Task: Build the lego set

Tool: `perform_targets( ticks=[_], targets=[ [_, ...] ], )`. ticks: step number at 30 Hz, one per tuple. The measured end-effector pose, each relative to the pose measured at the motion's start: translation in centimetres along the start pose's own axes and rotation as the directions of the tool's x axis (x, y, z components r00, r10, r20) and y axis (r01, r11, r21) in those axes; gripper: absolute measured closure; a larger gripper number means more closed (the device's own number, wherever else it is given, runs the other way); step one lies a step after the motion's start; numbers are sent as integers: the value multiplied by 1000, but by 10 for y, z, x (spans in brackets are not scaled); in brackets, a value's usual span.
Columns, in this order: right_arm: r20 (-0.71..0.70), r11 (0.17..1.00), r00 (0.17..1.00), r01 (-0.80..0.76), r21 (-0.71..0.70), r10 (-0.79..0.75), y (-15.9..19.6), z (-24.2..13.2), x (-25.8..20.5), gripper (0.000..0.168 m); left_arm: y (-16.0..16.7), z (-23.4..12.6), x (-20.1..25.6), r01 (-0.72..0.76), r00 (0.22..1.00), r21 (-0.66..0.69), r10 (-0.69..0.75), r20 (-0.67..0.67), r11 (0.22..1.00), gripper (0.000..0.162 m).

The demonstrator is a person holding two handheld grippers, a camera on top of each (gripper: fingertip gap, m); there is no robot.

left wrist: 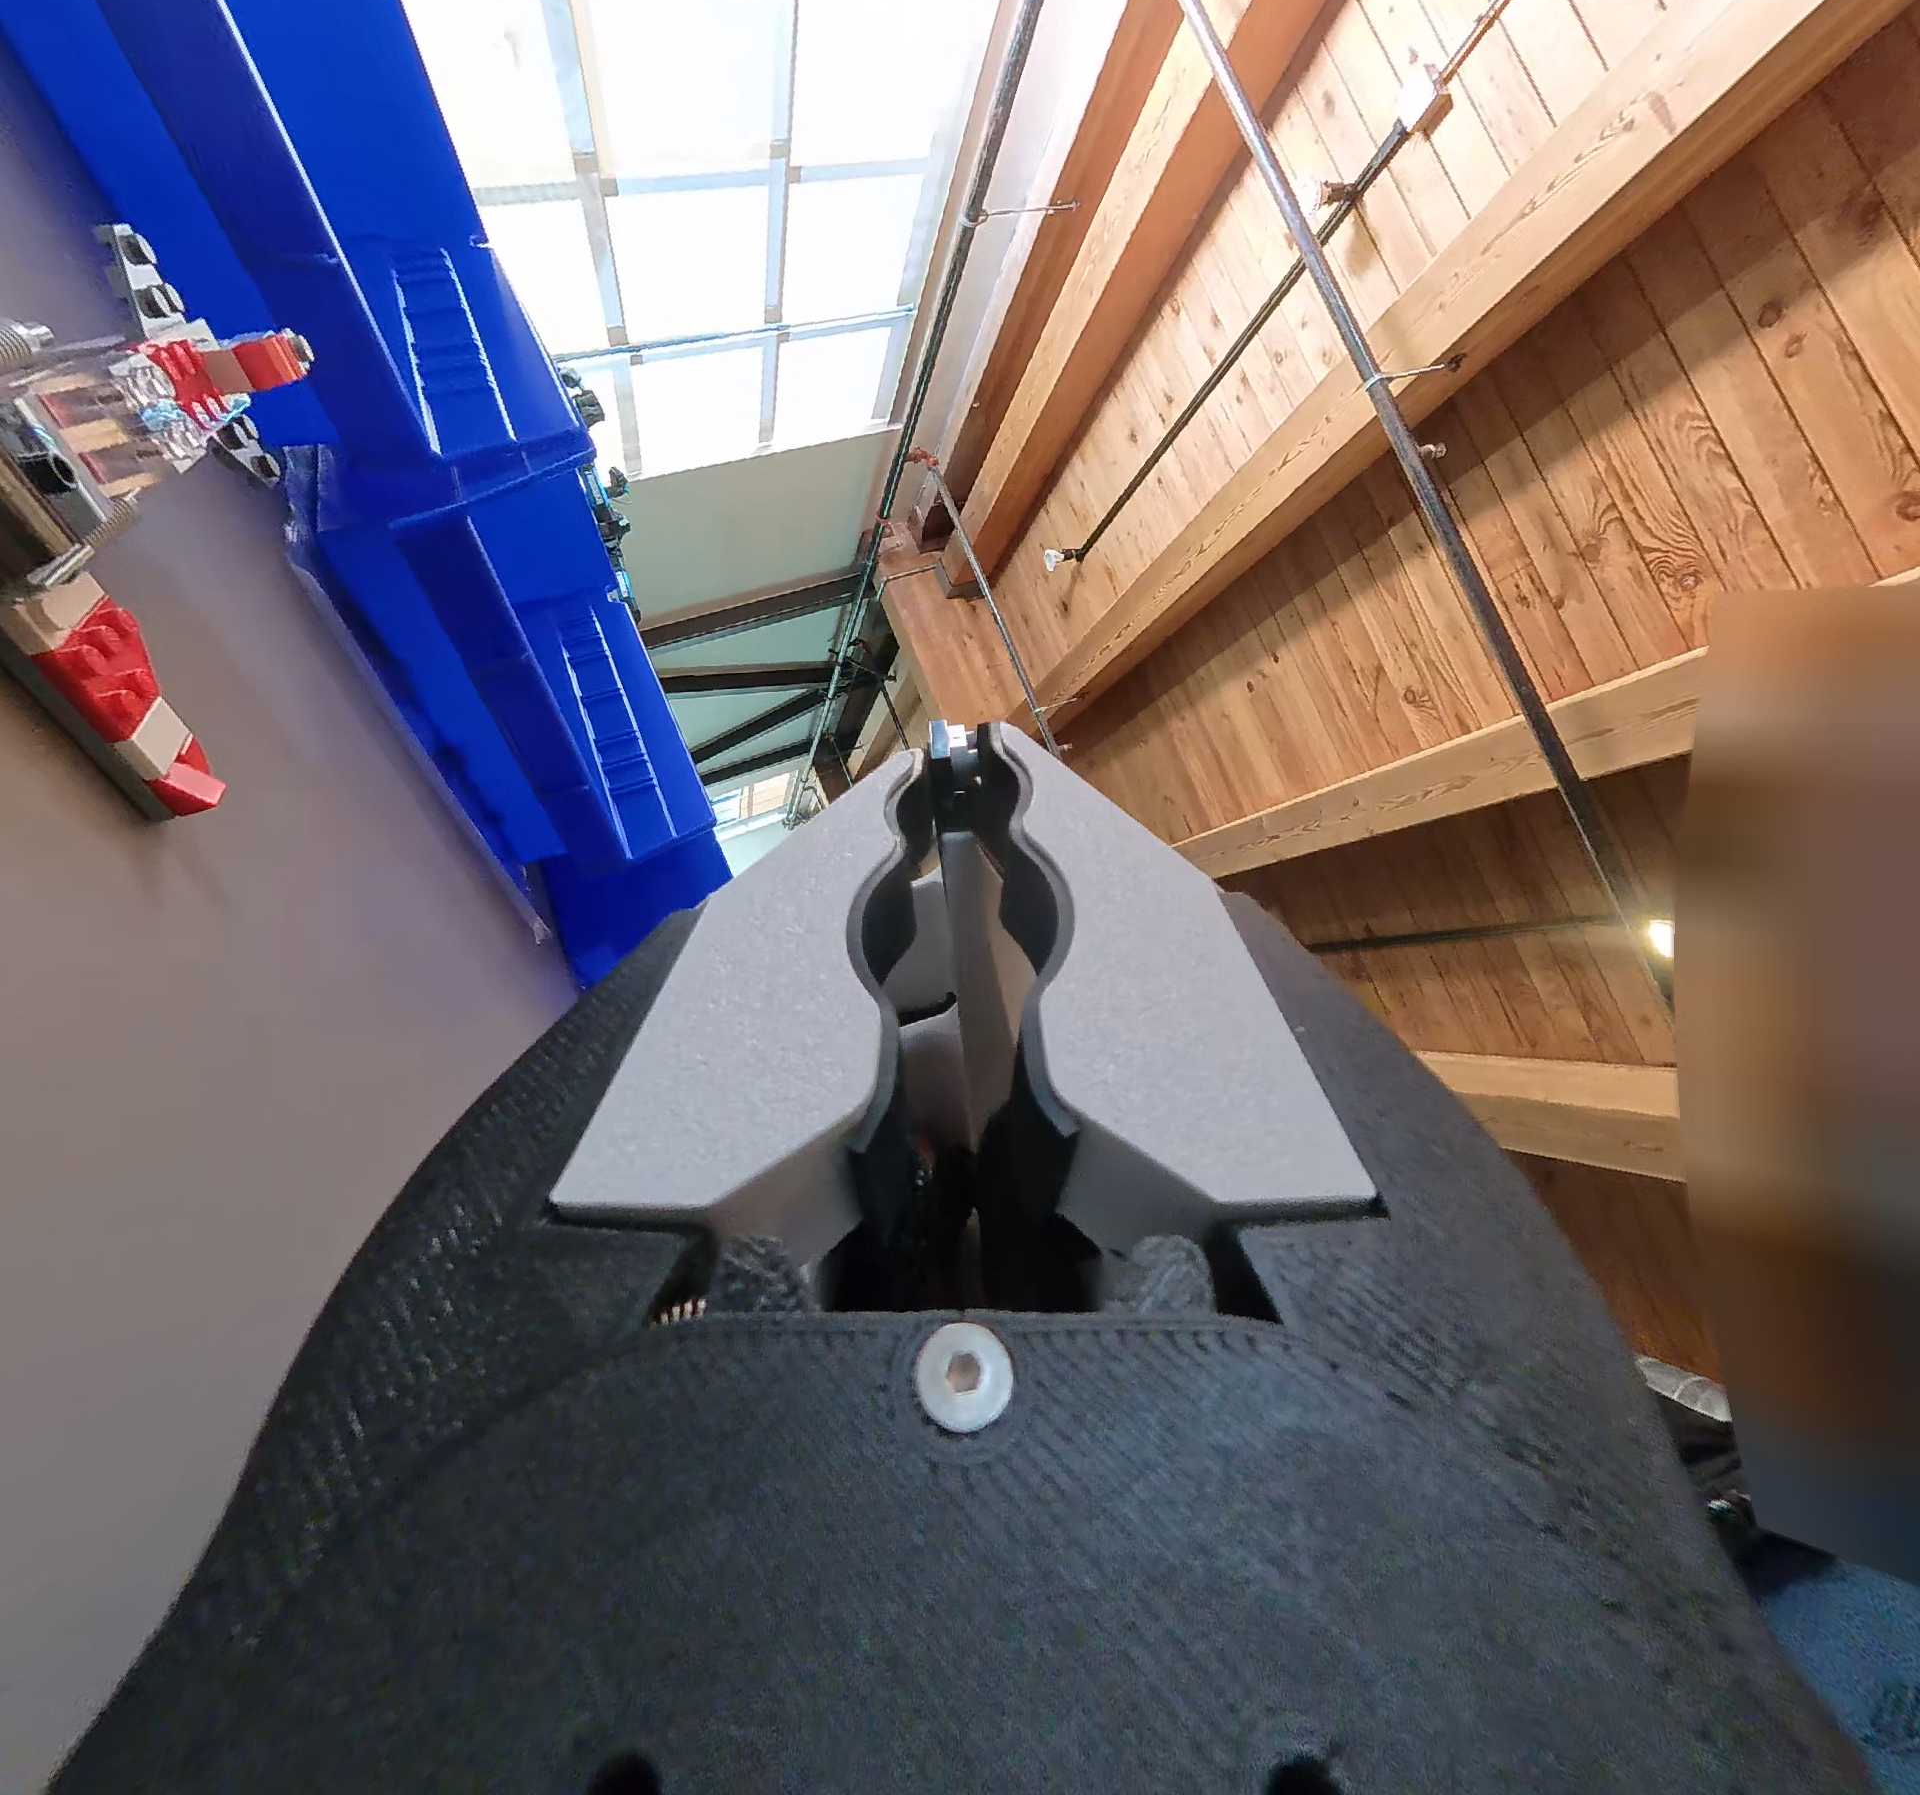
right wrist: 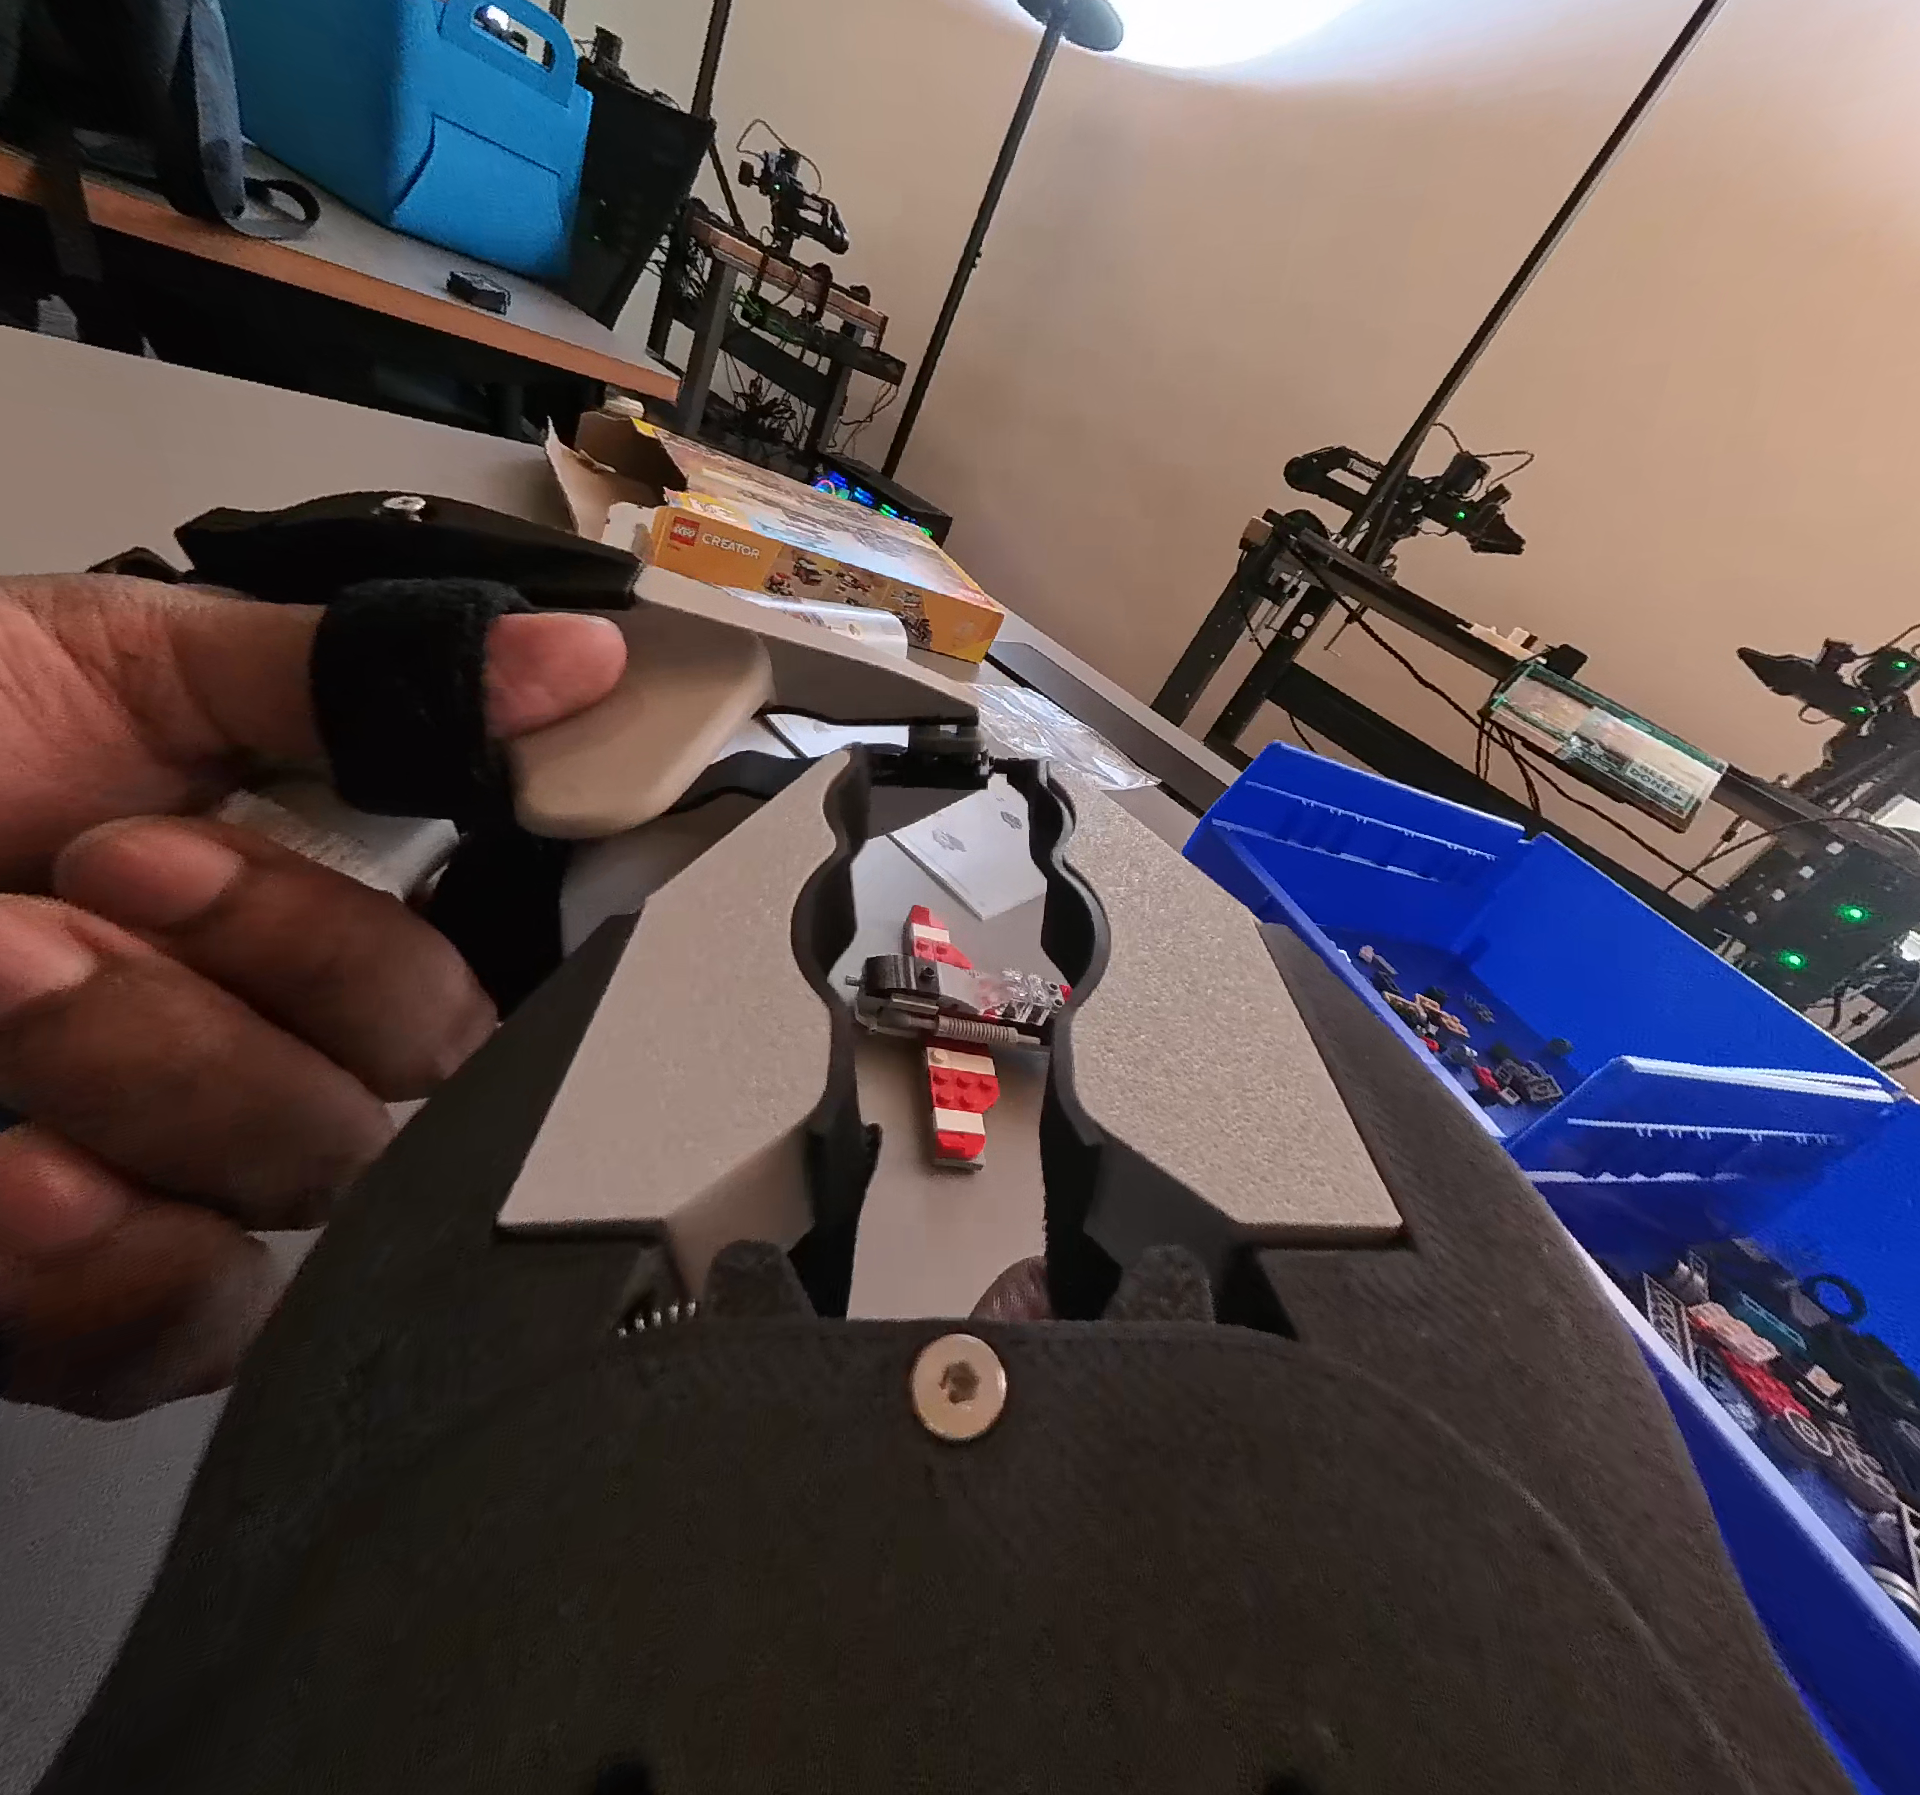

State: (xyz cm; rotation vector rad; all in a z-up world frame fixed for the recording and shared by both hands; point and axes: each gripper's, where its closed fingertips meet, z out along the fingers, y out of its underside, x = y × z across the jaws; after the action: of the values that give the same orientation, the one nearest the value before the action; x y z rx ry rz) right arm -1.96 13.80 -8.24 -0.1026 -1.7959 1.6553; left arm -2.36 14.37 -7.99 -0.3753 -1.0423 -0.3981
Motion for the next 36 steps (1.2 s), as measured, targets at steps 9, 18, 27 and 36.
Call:
perform_targets(
  ticks=[9, 18, 27, 36],
  targets=[
    [-9, 1000, 1000, 4, 10, -4, -1, -1, 1, 131, 2, 1, 1, 8, 1000, -4, -8, -11, 1000, 152],
    [-14, 1000, 1000, 9, -8, -9, 2, 0, 0, 126, 4, 1, 0, 8, 1000, -13, -8, -5, 1000, 153],
    [-3, 998, 999, 47, -35, -48, 8, 1, -1, 138, 11, 2, -5, 67, 998, -41, -67, 2, 997, 153],
    [41, 994, 996, 80, -78, -77, 17, 2, 1, 138, 0, -1, -23, -177, 960, -260, 225, 168, 949, 134]
  ],
)
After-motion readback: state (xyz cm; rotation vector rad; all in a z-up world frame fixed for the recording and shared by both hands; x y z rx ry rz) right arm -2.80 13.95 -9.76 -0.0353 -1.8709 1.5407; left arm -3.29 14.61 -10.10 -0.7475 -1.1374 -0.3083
